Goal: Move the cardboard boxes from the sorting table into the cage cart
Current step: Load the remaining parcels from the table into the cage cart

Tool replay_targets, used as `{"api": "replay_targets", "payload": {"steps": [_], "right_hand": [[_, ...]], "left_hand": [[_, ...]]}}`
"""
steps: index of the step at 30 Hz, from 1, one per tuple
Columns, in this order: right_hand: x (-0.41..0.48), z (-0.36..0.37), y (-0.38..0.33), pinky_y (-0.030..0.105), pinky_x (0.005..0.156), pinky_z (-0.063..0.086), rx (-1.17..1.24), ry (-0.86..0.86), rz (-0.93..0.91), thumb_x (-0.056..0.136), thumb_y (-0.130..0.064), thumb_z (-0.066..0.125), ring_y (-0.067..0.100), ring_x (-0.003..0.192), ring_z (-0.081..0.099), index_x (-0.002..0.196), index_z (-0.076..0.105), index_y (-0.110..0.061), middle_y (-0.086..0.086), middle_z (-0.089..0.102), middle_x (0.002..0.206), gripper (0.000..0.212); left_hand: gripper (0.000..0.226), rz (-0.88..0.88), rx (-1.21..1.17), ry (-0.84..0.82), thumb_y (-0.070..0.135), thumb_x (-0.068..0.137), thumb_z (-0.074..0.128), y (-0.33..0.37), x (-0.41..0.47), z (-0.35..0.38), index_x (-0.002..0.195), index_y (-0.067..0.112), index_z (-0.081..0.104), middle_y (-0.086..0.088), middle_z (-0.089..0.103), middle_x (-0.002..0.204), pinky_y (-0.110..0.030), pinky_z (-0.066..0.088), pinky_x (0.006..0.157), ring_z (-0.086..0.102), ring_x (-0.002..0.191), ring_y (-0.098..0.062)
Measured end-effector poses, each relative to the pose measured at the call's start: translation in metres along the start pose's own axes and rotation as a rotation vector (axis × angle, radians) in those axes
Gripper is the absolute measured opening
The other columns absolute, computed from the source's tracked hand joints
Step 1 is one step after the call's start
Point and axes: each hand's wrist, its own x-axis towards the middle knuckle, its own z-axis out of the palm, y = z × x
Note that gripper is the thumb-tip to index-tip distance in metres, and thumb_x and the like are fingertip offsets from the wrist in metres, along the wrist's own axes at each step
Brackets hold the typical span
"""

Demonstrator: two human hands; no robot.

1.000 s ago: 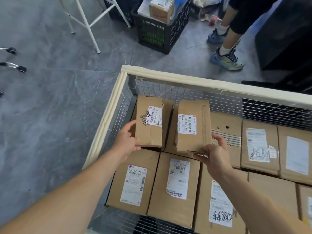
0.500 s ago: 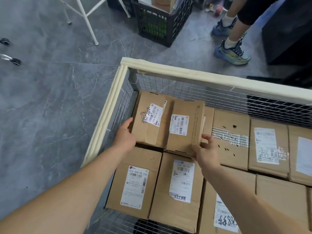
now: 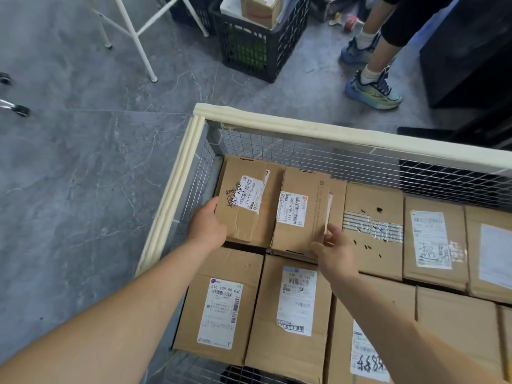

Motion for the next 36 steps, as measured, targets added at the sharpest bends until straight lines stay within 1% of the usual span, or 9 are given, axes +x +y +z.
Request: {"api": "replay_targets", "payload": {"steps": [2, 6, 9, 11, 13, 15, 19, 28, 36], "right_hand": [[-0.007, -0.007, -0.007, 0.030, 0.088, 0.051, -0.014, 0.014, -0.009, 0.096, -0.005, 0.060, 0.015, 0.111, 0.059, 0.155, 0.037, -0.020, -0.001, 0.054, 0.141, 0.065], [-0.029, -0.027, -0.022, 0.037, 0.099, 0.047, -0.030, 0.067, -0.026, 0.098, -0.016, 0.063, 0.025, 0.129, 0.053, 0.155, 0.038, -0.019, 0.007, 0.048, 0.150, 0.062], [-0.054, -0.048, -0.036, 0.039, 0.100, 0.047, -0.013, 0.107, -0.055, 0.098, -0.015, 0.063, 0.025, 0.124, 0.055, 0.151, 0.043, -0.014, 0.004, 0.054, 0.142, 0.056], [-0.074, -0.065, -0.047, 0.043, 0.106, 0.046, 0.001, 0.145, -0.068, 0.097, -0.016, 0.063, 0.026, 0.130, 0.053, 0.151, 0.043, -0.015, 0.009, 0.053, 0.145, 0.057], [-0.097, -0.084, -0.059, 0.044, 0.109, 0.045, 0.002, 0.185, -0.087, 0.097, -0.018, 0.063, 0.027, 0.131, 0.053, 0.151, 0.044, -0.016, 0.012, 0.053, 0.146, 0.057], [-0.123, -0.104, -0.070, 0.044, 0.109, 0.045, -0.004, 0.219, -0.112, 0.097, -0.020, 0.064, 0.026, 0.131, 0.053, 0.150, 0.044, -0.017, 0.011, 0.053, 0.147, 0.057], [-0.181, -0.146, -0.088, 0.043, 0.111, 0.043, -0.073, 0.302, -0.198, 0.097, -0.025, 0.064, 0.023, 0.134, 0.052, 0.152, 0.043, -0.018, 0.008, 0.053, 0.148, 0.059], [-0.286, -0.250, -0.097, 0.036, 0.114, 0.035, -0.333, 0.524, -0.380, 0.096, -0.035, 0.063, 0.018, 0.141, 0.042, 0.155, 0.038, -0.018, 0.002, 0.046, 0.154, 0.067], [-0.388, -0.365, -0.055, 0.040, 0.109, 0.042, -0.456, 0.747, -0.399, 0.094, -0.040, 0.063, 0.024, 0.134, 0.048, 0.150, 0.043, -0.016, 0.005, 0.053, 0.147, 0.064]], "left_hand": [[0.078, 0.014, 0.008, -0.015, -0.008, 0.088, 0.050, 0.005, -0.004, -0.003, 0.157, 0.026, 0.033, -0.004, 0.044, 0.154, -0.046, 0.049, 0.106, 0.050, 0.132, -0.028], [0.078, 0.052, 0.008, -0.035, -0.003, 0.085, 0.053, 0.023, -0.026, -0.016, 0.155, 0.029, 0.036, -0.001, 0.049, 0.151, -0.046, 0.055, 0.097, 0.056, 0.126, -0.028], [0.070, 0.122, 0.012, -0.041, 0.004, 0.088, 0.062, 0.050, -0.055, -0.029, 0.152, 0.025, 0.039, -0.003, 0.046, 0.149, -0.038, 0.058, 0.076, 0.062, 0.115, -0.033], [0.067, 0.169, 0.051, -0.042, 0.011, 0.091, 0.063, 0.070, -0.076, -0.037, 0.151, 0.026, 0.039, -0.003, 0.044, 0.149, -0.031, 0.052, 0.062, 0.066, 0.104, -0.035], [0.066, 0.249, 0.091, -0.039, 0.016, 0.089, 0.066, 0.093, -0.101, -0.046, 0.150, 0.026, 0.042, -0.004, 0.046, 0.147, -0.035, 0.054, 0.079, 0.064, 0.108, -0.031], [0.068, 0.345, 0.143, -0.050, 0.018, 0.090, 0.069, 0.119, -0.130, -0.056, 0.151, 0.023, 0.041, -0.004, 0.044, 0.151, -0.033, 0.044, 0.099, 0.054, 0.126, -0.026], [0.071, 0.544, 0.237, -0.091, 0.021, 0.090, 0.068, 0.166, -0.192, -0.071, 0.154, 0.022, 0.036, 0.001, 0.036, 0.157, -0.035, 0.036, 0.109, 0.040, 0.140, -0.021], [0.072, 0.958, 0.495, -0.068, 0.033, 0.089, 0.063, 0.248, -0.321, -0.071, 0.154, 0.024, 0.034, 0.007, 0.033, 0.154, -0.036, 0.040, 0.110, 0.038, 0.138, -0.019], [0.070, 1.285, 0.640, -0.039, 0.039, 0.091, 0.061, 0.302, -0.463, -0.015, 0.152, 0.019, 0.033, 0.003, 0.037, 0.152, -0.036, 0.036, 0.113, 0.034, 0.138, -0.018]]}}
